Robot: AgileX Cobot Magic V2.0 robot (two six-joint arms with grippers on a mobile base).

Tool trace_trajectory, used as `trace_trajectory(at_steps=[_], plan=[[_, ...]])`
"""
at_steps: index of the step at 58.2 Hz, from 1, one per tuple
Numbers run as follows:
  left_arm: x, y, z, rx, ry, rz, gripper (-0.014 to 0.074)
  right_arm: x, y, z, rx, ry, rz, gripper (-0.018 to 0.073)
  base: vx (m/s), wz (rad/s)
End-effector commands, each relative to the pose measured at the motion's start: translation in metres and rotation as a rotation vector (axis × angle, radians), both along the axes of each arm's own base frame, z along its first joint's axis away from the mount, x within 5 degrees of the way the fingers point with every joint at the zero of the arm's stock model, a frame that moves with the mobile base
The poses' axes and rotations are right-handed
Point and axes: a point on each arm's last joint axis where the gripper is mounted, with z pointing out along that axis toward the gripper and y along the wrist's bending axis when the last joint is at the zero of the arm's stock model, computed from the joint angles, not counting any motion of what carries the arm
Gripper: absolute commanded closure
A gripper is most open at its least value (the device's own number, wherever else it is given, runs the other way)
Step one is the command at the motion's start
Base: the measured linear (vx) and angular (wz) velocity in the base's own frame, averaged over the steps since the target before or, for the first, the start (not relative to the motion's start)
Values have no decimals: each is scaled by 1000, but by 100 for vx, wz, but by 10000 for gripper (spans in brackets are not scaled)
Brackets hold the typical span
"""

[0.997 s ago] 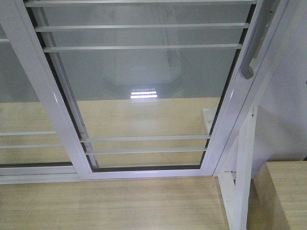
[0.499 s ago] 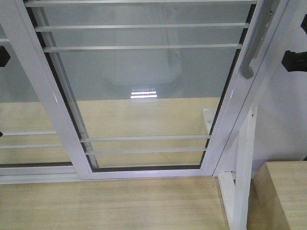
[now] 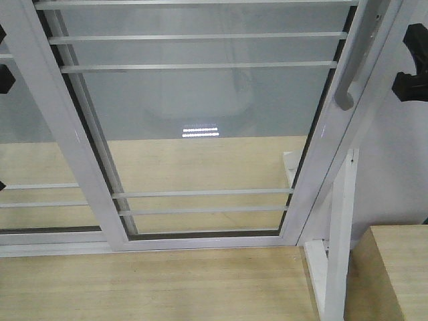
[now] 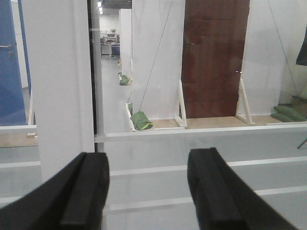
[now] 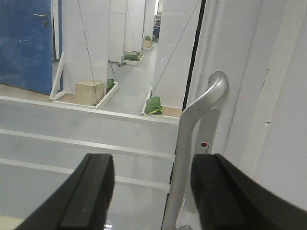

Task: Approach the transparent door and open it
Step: 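Raise the right gripper and close it around the vertical metal door handle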

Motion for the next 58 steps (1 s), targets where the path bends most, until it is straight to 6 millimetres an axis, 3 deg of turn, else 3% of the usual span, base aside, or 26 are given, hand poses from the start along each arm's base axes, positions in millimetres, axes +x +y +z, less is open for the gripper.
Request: trace_trajectory(at_steps=[1, 16, 34, 44, 58], plan=[[-2, 0, 20, -20, -117, 0, 81, -3, -1, 21, 11, -115, -2, 45, 0, 0], [-2, 0, 20, -20, -116, 0, 83, 18, 2, 11, 24, -114, -10, 48, 0, 0], [-2, 0, 20, -20, -116, 0, 83, 76, -4, -25, 194, -202, -140, 48, 0, 0], [-2, 0, 20, -20, -116, 0, 83, 105, -3, -56, 183, -175, -177, 48, 0, 0], [-2, 0, 20, -20, -116, 0, 83, 152, 4, -74, 154, -149, -184, 48, 0, 0]])
